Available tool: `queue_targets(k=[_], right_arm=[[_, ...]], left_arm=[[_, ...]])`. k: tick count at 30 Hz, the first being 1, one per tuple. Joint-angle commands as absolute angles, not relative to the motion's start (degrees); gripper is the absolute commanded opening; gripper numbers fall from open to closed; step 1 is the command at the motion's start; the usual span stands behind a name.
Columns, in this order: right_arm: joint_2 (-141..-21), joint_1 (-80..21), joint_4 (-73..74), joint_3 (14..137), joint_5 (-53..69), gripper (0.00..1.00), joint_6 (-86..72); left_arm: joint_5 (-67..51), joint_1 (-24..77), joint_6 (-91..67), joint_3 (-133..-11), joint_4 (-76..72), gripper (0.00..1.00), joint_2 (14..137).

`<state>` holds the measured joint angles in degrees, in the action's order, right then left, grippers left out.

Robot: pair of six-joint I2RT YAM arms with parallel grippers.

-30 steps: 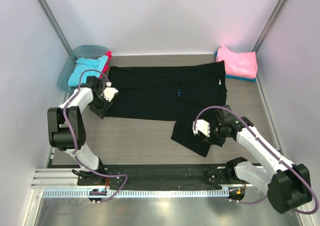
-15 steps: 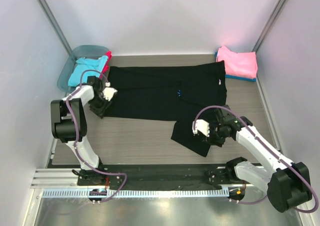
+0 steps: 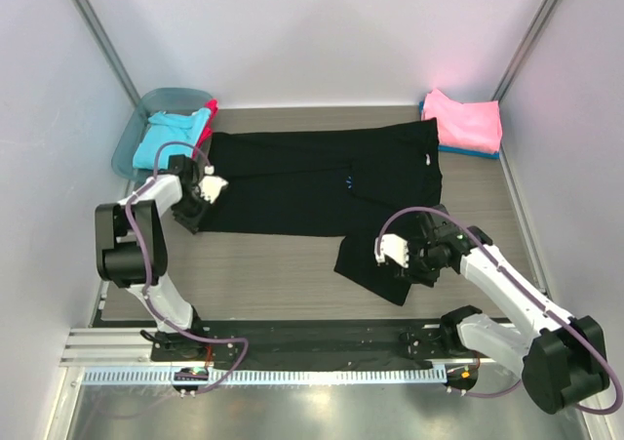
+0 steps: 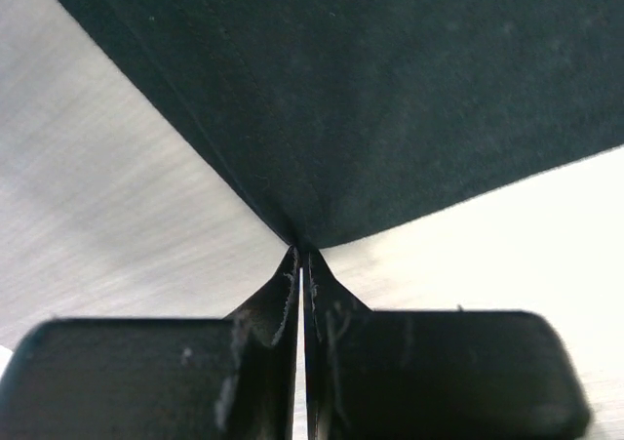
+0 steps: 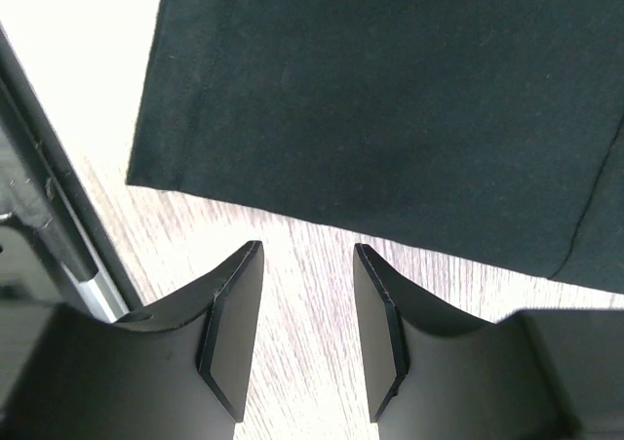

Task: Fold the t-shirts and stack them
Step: Fold the tshirt

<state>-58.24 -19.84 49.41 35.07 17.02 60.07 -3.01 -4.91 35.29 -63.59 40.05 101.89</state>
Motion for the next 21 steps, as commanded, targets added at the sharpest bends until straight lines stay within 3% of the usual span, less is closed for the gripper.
queue_targets(k=[1, 8, 15, 21], right_arm=[[-54.8, -20.1, 53.5, 35.4, 16.8, 0.47, 62.7], [-50.2, -20.2, 59.2, 33.4, 17.3, 0.47, 67.9], [-39.2, -20.2, 65.0, 28.5, 17.0, 0.48, 86.7], [-43.9, -20.1, 63.4, 28.8, 21.1, 0.48, 89.0]], left_arm=[[-5.0, -5.4, 36.5, -57.4, 43.0, 0.0, 98.2], [-4.5, -5.4, 37.5, -50.4, 43.9, 0.0, 90.1], [-1.7, -5.4, 39.5, -45.9, 45.2, 0.0, 84.1], [-1.8, -5.4, 38.2, -47.3, 45.7, 0.0, 83.3]])
